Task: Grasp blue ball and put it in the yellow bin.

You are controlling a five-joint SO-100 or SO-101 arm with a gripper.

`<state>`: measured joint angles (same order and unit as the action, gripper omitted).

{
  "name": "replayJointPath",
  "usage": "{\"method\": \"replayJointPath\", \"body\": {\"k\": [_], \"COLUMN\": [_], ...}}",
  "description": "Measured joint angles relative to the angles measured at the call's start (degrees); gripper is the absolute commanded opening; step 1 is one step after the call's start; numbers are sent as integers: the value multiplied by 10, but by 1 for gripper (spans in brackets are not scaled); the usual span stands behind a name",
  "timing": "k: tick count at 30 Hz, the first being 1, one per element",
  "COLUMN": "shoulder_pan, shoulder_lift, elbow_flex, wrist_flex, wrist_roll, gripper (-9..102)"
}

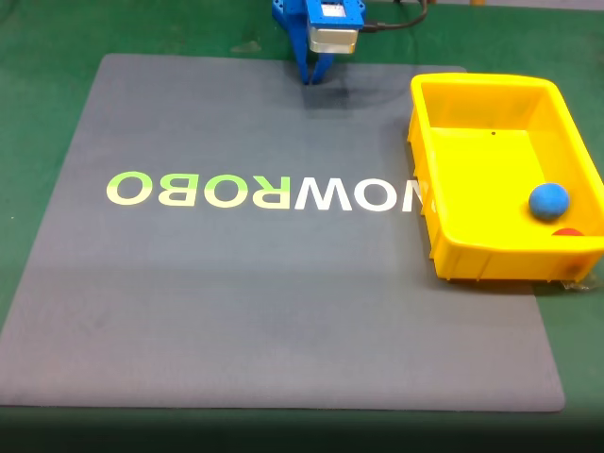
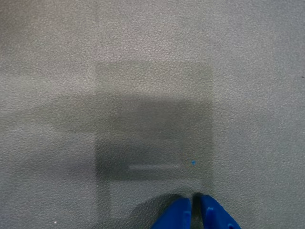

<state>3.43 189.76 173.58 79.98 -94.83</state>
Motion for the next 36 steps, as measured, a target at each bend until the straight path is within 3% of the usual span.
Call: {"method": "replayJointPath", "body": {"k": [36], "shoulder_pan": [0], "shoulder_lift": [0], "elbow_flex": [22], "wrist_flex": [-11], "wrist_roll": [0], "gripper": [0]}}
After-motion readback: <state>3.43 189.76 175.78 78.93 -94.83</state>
